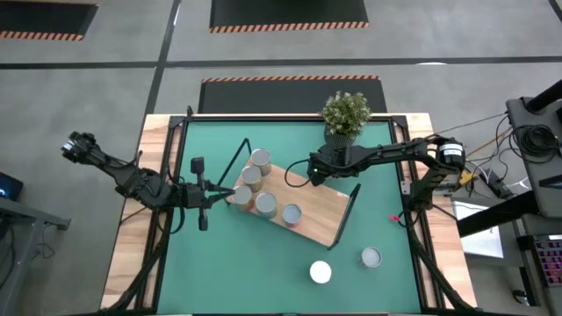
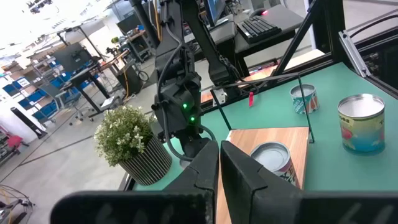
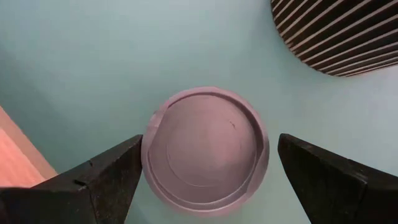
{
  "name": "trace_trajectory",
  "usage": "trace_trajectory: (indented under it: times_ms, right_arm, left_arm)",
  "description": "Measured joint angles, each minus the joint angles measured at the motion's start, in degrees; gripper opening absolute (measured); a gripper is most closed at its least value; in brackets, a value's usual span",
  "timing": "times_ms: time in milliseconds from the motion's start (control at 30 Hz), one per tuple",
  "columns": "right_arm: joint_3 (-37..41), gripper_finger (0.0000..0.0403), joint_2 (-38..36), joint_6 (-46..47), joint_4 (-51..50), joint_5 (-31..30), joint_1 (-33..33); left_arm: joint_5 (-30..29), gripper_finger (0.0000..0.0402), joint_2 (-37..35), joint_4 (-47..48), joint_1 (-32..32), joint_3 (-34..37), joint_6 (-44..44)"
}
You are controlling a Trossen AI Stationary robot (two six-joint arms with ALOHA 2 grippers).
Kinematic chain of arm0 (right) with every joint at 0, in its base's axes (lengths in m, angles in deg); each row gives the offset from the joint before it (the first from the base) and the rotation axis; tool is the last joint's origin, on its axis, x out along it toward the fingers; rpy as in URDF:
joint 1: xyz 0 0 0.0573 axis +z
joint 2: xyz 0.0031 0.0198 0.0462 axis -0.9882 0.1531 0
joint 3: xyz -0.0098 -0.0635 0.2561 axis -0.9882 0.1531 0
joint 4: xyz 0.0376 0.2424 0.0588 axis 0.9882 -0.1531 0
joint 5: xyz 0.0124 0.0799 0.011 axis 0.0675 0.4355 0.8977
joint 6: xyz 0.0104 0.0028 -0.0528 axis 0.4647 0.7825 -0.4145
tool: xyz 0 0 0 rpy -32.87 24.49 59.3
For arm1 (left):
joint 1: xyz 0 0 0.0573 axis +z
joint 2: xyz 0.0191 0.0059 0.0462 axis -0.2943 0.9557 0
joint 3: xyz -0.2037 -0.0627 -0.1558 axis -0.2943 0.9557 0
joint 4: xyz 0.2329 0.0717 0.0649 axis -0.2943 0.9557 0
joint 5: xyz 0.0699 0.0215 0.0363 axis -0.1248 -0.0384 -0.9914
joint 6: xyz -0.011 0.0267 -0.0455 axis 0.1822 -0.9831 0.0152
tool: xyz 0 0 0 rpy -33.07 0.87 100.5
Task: Pick and place cans onto a shelf
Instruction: Put the small canned oranges on the shelf
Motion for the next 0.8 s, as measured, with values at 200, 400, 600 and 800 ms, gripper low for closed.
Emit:
trace_trajectory:
  times_ms: [200,400,600,800]
  right_arm:
    - [1.6,0.0347,0.0,0.0,3.3,0.2,0.0]
    - [2.5,0.0308,0.0,0.6,4.1,0.5,0.0]
    - [2.1,0.0287,0.0,0.5,4.1,1.3,0.0]
    - [-0.5,0.0293,0.0,-1.7,3.4,1.7,0.0]
  left_arm:
    - [0.0,0.0000,0.0,0.0,0.0,0.0,0.0]
    - [0.0,0.0000,0.0,0.0,0.0,0.0,0.0]
    - [0.0,0.0000,0.0,0.0,0.0,0.0,0.0]
    - [0.0,0.0000,0.0,0.0,0.0,0.0,0.0]
